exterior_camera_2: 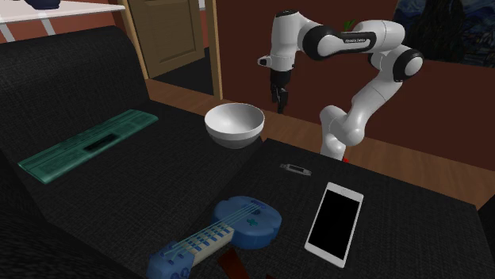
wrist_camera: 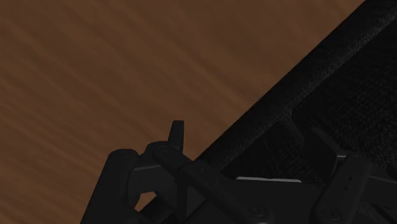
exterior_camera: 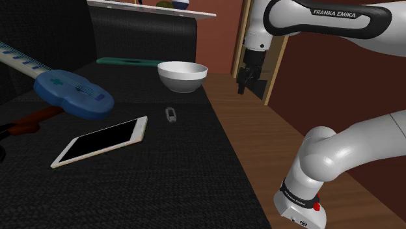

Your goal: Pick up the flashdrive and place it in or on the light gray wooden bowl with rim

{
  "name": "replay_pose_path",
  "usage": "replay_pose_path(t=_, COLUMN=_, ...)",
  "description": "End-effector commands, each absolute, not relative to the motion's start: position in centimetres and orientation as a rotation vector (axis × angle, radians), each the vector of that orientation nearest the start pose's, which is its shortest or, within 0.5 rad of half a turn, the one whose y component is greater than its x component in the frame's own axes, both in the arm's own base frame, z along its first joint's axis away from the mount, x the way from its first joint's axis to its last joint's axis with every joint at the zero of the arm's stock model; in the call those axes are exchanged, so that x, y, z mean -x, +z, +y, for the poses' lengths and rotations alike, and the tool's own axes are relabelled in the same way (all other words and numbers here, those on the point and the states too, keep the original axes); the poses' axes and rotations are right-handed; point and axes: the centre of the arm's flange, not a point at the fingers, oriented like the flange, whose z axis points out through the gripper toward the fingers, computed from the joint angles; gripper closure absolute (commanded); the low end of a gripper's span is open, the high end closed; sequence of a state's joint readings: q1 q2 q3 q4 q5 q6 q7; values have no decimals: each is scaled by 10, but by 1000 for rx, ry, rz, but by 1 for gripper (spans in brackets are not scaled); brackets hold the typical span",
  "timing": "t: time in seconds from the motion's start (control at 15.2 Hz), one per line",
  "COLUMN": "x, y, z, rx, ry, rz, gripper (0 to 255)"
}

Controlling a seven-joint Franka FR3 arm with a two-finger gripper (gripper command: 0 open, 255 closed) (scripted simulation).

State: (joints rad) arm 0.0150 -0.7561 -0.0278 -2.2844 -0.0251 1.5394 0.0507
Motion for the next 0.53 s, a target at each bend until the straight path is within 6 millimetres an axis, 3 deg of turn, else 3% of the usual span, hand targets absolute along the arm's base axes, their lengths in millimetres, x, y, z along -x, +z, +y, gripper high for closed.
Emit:
replay_pose_path(t=0.0, x=-313, y=612, z=-10, rx=3146, ry=-17, rz=89, gripper=0)
replay_pose_path(t=0.46, x=-320, y=619, z=81, rx=3138, ry=-22, rz=99, gripper=0)
